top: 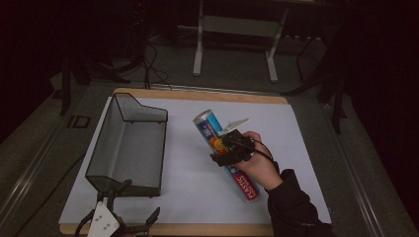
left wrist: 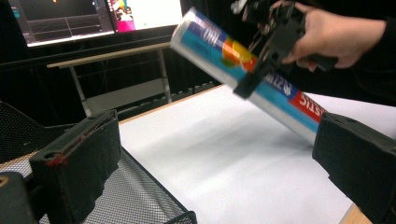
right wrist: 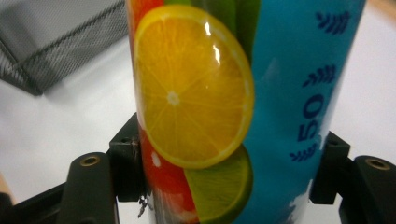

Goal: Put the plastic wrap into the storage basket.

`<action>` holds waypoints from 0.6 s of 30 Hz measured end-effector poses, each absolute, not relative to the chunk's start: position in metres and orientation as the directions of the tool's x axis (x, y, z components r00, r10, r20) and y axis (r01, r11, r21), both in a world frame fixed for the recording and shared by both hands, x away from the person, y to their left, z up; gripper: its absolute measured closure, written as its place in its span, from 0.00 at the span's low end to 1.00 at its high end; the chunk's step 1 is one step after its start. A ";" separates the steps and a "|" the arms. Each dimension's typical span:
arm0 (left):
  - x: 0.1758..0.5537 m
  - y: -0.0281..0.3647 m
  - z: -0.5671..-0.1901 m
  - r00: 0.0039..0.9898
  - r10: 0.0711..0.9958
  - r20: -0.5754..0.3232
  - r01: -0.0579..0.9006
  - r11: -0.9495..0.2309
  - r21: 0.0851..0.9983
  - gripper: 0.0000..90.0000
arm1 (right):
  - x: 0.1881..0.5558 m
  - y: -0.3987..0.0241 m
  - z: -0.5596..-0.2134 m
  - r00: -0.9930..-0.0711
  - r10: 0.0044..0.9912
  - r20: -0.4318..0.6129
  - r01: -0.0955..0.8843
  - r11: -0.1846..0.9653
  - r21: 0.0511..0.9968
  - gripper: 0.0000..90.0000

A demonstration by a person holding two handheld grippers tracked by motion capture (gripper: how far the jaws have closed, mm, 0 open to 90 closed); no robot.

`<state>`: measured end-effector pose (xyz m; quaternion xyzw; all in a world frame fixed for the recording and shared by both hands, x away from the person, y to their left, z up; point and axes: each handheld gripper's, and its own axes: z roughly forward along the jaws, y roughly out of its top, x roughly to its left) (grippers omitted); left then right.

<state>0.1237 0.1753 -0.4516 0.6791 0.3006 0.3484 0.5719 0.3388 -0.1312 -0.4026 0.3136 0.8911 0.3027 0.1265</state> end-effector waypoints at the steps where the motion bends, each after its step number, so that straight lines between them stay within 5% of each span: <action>1: 0.124 0.175 -0.452 0.577 0.807 0.129 0.010 -0.165 0.986 0.02 | 0.339 -0.131 -0.403 -0.771 0.636 -0.036 0.482 0.620 0.619 0.35; 8: 0.124 0.175 -0.452 0.575 0.808 0.129 0.010 -0.164 0.986 0.02 | 0.337 -0.134 -0.359 -0.757 0.653 -0.034 0.412 0.516 0.751 0.35; 18: 0.123 0.176 -0.452 0.574 0.808 0.129 0.008 -0.163 0.987 0.02 | 0.346 -0.100 -0.325 -0.768 0.638 0.054 0.399 0.411 0.820 0.35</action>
